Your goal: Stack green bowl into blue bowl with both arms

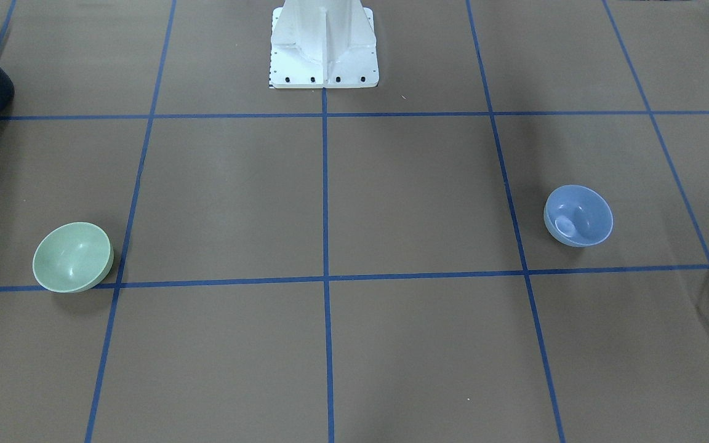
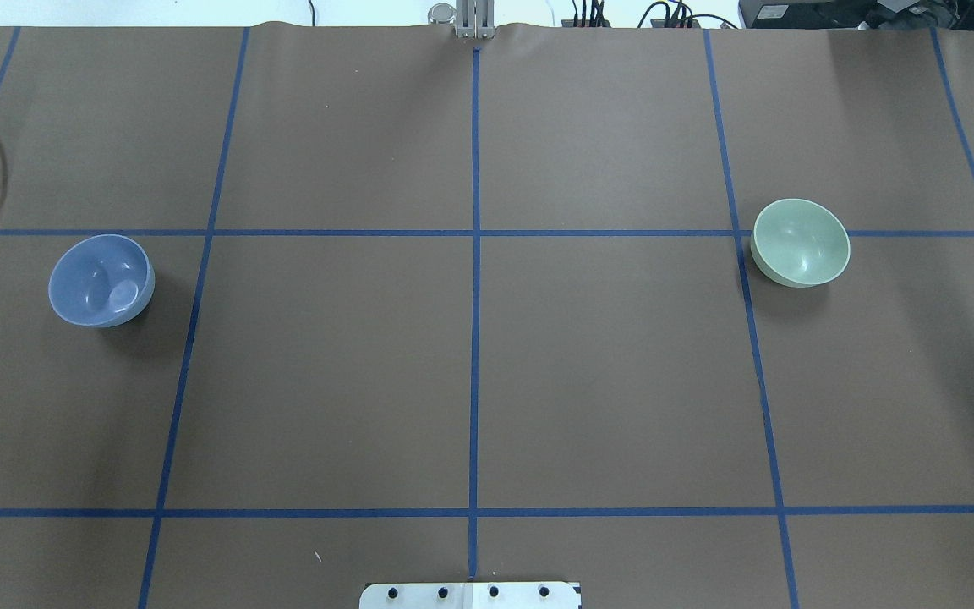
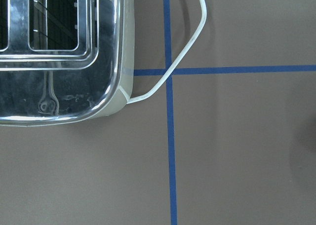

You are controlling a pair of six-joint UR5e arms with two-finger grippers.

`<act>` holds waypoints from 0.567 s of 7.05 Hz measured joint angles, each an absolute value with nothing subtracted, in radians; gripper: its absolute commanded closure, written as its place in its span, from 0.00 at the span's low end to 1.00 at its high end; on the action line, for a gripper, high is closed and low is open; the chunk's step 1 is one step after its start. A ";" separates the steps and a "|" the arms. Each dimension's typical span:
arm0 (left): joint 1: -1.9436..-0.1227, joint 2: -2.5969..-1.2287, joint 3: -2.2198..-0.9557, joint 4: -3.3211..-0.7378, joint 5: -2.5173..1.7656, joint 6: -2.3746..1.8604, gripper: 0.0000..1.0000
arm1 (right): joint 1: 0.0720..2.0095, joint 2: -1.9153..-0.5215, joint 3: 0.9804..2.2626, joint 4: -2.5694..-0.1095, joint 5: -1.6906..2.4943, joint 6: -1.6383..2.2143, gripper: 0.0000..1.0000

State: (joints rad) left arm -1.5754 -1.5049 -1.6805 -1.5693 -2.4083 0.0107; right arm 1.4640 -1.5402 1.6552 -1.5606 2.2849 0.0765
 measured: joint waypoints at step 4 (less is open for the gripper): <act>-1.575 -1.520 -1.682 -1.570 -2.407 0.017 0.01 | 1.461 -1.534 1.656 -1.560 2.289 0.081 0.00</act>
State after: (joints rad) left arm -1.5754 -1.5198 -1.6820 -1.5703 -2.4073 0.0170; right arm 1.4606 -1.5336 1.6557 -1.5597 2.2886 0.0807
